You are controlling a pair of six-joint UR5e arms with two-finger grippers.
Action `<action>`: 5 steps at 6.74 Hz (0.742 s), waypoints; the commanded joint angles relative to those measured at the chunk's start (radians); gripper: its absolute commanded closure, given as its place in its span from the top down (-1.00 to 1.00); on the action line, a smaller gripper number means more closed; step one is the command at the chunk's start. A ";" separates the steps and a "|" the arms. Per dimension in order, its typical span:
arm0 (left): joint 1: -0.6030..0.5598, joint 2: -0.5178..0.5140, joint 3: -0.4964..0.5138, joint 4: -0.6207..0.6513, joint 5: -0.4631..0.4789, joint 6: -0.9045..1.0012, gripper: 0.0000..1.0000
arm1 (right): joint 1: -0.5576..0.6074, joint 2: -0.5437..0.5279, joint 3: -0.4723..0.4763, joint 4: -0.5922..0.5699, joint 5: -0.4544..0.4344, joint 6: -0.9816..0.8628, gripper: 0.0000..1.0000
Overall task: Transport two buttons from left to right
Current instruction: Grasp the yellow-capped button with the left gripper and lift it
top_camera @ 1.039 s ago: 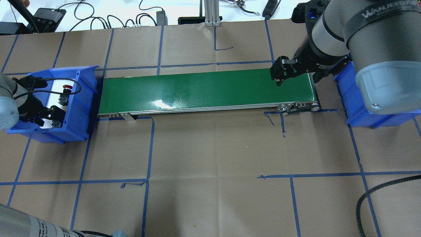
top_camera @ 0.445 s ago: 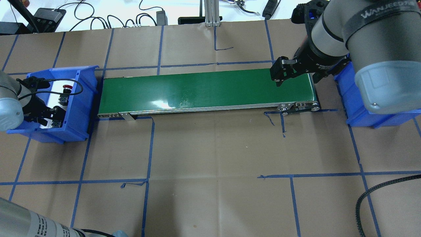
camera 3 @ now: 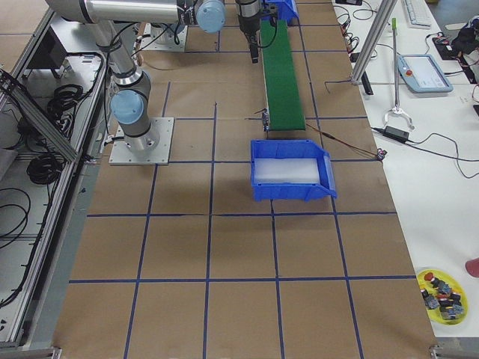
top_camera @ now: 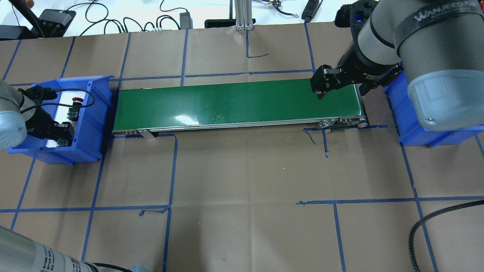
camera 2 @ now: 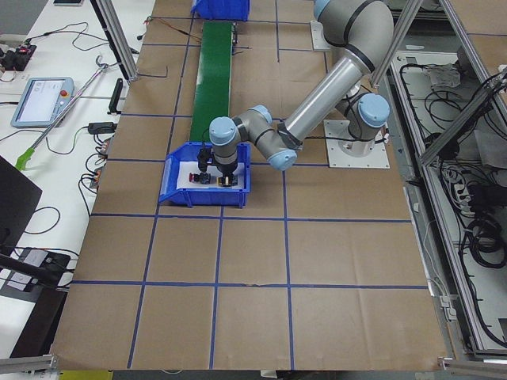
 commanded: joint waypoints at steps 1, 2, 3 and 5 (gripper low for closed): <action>-0.001 0.014 0.042 -0.010 -0.005 -0.002 -0.79 | 0.000 0.001 0.001 0.000 -0.001 -0.002 1.00; -0.001 0.029 0.106 -0.064 -0.005 0.003 -0.79 | 0.000 0.000 -0.001 0.000 -0.001 -0.002 1.00; -0.003 0.054 0.165 -0.151 -0.005 0.003 -0.79 | 0.000 0.000 -0.001 0.000 -0.001 -0.002 1.00; -0.050 0.088 0.281 -0.300 0.001 -0.002 -0.79 | 0.000 0.000 -0.001 0.000 0.001 -0.002 1.00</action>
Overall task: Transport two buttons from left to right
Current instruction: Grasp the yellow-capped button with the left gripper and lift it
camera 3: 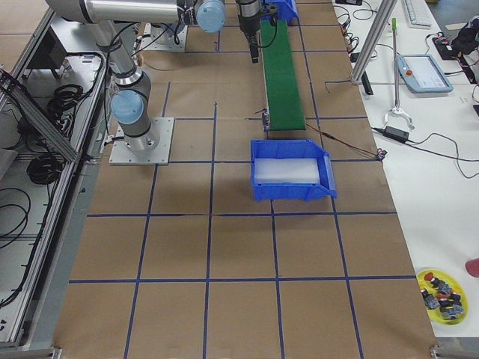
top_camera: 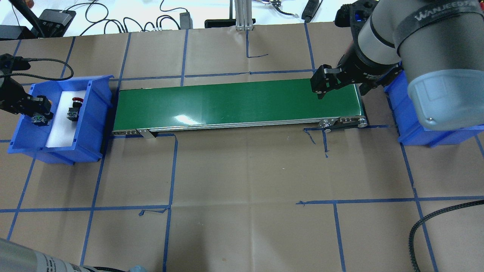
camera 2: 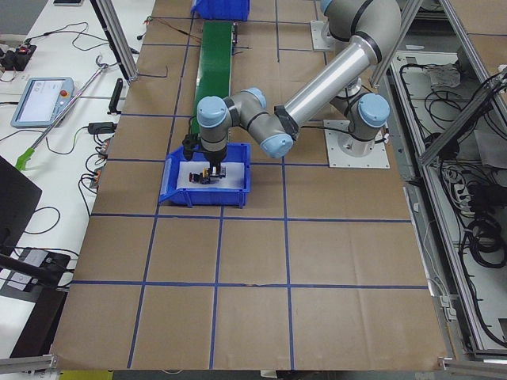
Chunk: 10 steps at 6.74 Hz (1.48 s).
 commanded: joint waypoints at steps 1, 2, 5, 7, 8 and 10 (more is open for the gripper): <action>-0.065 0.015 0.122 -0.118 0.006 -0.007 -0.80 | 0.000 0.000 0.000 0.000 0.001 0.000 1.00; -0.105 0.013 0.154 -0.147 0.012 -0.026 -0.80 | 0.000 0.000 0.001 0.000 0.000 0.000 1.00; -0.304 0.005 0.138 -0.143 -0.002 -0.169 -0.79 | -0.002 0.002 0.000 0.000 0.001 0.000 1.00; -0.449 -0.013 0.127 -0.129 0.003 -0.407 -0.79 | -0.002 0.000 0.000 0.000 0.001 0.000 1.00; -0.495 -0.046 0.119 -0.117 0.004 -0.467 -0.79 | -0.002 0.000 0.000 0.000 0.001 0.000 1.00; -0.540 -0.135 0.083 0.021 0.010 -0.544 -0.79 | -0.002 0.001 0.001 0.000 0.000 0.000 1.00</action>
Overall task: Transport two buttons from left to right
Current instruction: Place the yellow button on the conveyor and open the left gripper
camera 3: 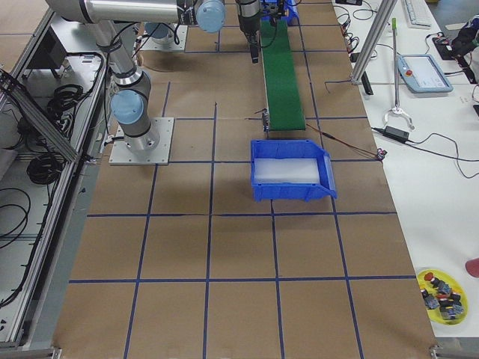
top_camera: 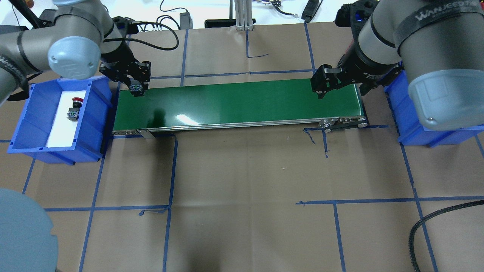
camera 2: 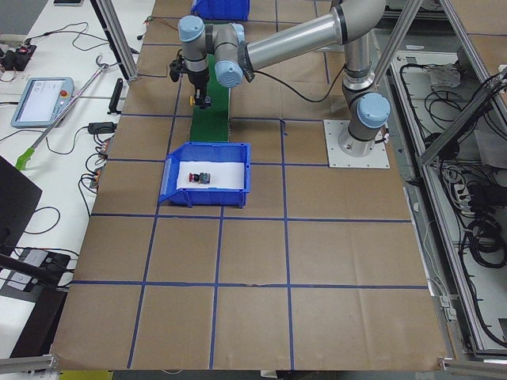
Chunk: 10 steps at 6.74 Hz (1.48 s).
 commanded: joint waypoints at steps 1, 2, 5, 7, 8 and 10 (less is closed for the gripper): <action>-0.038 -0.058 -0.063 0.133 0.005 -0.063 -0.79 | 0.000 0.001 0.001 0.000 -0.001 0.000 1.00; -0.039 -0.037 -0.095 0.138 0.005 -0.063 -0.79 | 0.000 0.003 0.001 0.000 -0.001 0.000 1.00; -0.042 -0.025 -0.132 0.143 0.000 -0.065 0.19 | 0.000 0.004 0.001 0.000 -0.001 0.000 1.00; -0.036 -0.025 -0.111 0.137 -0.006 -0.066 0.99 | 0.000 0.003 0.001 0.000 -0.001 0.000 1.00; -0.023 -0.006 -0.088 0.128 -0.004 -0.065 0.99 | 0.000 0.004 0.001 0.000 -0.001 0.000 1.00; -0.017 0.088 -0.010 -0.040 -0.004 -0.063 0.99 | 0.000 0.004 0.003 0.000 -0.001 0.000 1.00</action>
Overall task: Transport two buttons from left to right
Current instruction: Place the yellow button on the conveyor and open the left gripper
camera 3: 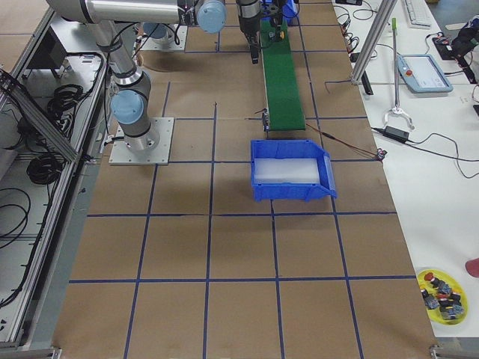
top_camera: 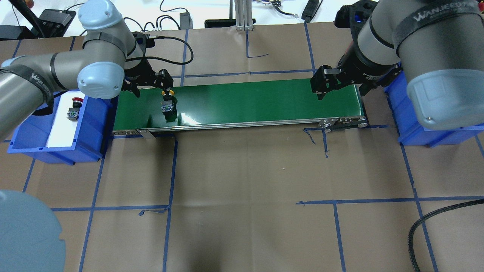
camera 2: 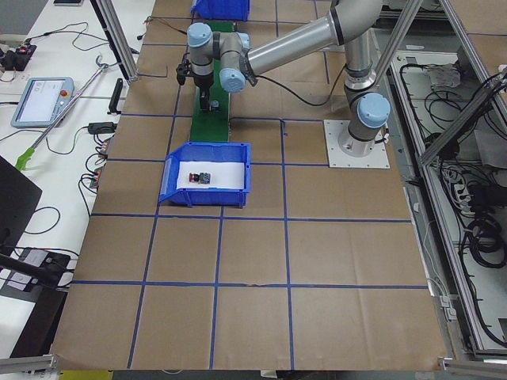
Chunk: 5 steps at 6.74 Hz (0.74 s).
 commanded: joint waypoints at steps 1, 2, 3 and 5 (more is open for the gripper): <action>0.005 0.070 0.111 -0.186 0.002 0.008 0.99 | 0.000 0.000 0.001 0.000 0.000 0.000 1.00; 0.005 0.073 0.162 -0.242 0.003 0.013 0.99 | 0.000 0.000 0.001 0.000 0.000 0.000 1.00; 0.027 0.070 0.191 -0.265 0.003 0.021 0.99 | 0.000 0.000 0.001 0.000 0.000 0.000 1.00; 0.168 0.072 0.197 -0.272 0.005 0.188 0.99 | 0.000 -0.001 0.000 0.000 0.000 0.000 1.00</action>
